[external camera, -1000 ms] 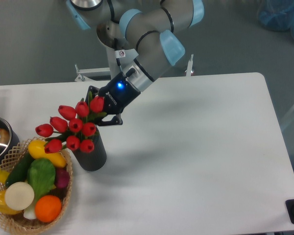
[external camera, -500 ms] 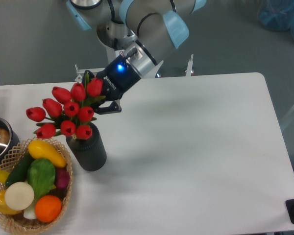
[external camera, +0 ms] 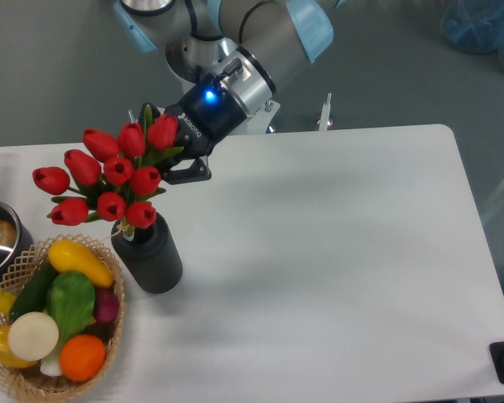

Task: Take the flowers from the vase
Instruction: 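Lift the gripped tulip bunch up out of the black vase, then carry the tulip bunch away from the vase over the table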

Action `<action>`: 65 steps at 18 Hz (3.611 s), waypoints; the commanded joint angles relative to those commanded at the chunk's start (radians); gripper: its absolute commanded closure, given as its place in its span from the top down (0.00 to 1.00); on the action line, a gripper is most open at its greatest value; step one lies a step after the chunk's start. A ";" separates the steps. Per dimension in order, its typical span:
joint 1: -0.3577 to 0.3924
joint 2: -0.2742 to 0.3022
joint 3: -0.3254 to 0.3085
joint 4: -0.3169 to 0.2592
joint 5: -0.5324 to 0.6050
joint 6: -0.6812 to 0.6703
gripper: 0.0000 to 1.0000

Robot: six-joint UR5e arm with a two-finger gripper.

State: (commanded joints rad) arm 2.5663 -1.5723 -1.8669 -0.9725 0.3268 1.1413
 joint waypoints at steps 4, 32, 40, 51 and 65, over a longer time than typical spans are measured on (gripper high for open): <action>0.014 0.032 -0.005 -0.015 0.001 -0.008 0.18; 0.270 -0.021 0.196 0.003 0.144 0.055 0.15; 0.244 -0.060 0.235 -0.003 0.412 0.049 0.14; 0.042 -0.173 0.319 -0.017 0.954 0.035 0.14; 0.009 -0.354 0.403 -0.153 1.310 0.038 0.12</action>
